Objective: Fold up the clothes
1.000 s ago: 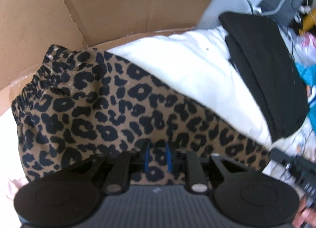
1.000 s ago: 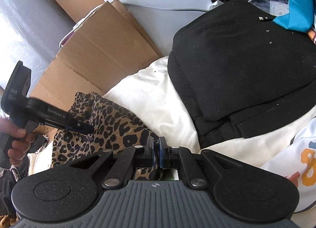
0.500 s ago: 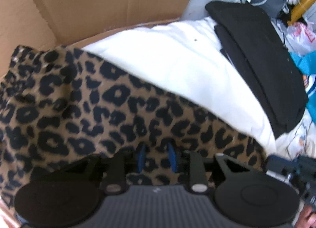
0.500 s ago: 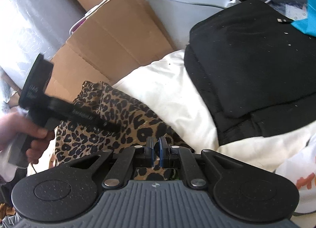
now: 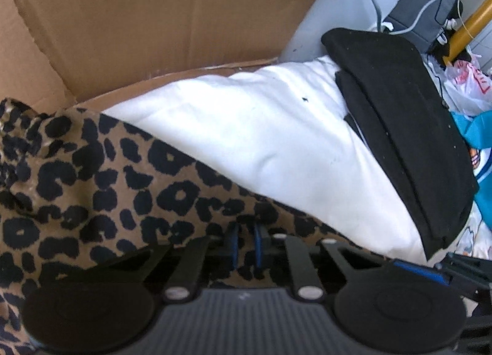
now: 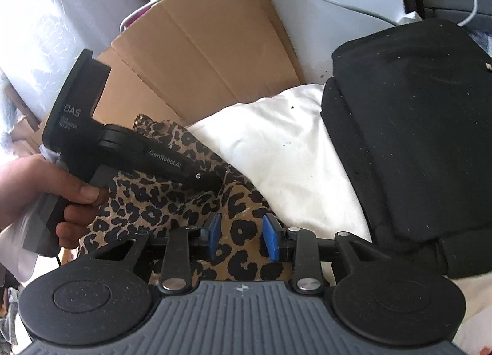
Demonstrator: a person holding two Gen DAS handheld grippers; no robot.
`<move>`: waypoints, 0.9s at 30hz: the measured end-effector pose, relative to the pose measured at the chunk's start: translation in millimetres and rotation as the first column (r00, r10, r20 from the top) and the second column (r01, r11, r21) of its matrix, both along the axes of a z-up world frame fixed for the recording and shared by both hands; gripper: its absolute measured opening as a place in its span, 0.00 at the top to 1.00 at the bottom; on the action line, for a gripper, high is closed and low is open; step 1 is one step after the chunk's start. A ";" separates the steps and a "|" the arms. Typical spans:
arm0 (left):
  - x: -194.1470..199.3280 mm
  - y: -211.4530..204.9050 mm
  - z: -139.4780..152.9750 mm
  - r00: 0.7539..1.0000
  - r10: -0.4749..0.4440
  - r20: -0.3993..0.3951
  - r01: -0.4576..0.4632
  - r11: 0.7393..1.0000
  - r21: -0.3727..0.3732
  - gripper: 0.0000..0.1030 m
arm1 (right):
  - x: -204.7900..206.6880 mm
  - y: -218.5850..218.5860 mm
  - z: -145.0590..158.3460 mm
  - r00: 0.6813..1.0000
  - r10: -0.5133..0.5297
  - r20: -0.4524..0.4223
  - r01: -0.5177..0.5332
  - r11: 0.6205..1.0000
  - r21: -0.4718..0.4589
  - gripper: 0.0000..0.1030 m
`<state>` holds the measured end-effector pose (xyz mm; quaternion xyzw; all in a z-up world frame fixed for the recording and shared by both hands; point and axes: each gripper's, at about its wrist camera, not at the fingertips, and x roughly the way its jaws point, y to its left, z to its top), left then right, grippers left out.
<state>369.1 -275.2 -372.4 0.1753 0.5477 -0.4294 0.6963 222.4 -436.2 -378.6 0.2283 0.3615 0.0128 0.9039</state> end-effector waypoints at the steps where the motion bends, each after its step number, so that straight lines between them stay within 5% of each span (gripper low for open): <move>1: 0.9 -0.9 0.0 1.000 0.002 -0.003 -0.002 1.000 -0.003 0.89 | 0.6 1.7 -0.1 1.000 0.004 -0.002 -0.004 1.000 -0.005 0.69; 9: 5.7 11.8 13.5 0.999 -0.009 -0.032 0.009 1.000 -0.006 0.90 | 4.4 5.3 -2.5 1.000 -0.006 -0.002 0.006 1.000 -0.006 0.69; 16: 31.2 49.9 58.7 1.000 0.004 0.014 -0.003 0.999 -0.036 0.88 | 10.1 2.3 -15.6 0.999 -0.019 -0.045 0.017 0.999 -0.045 0.67; 27: 75.9 128.0 85.7 0.995 -0.009 0.101 0.000 0.996 0.091 0.88 | 6.4 -2.0 -22.2 0.997 -0.039 -0.073 0.034 0.997 -0.070 0.67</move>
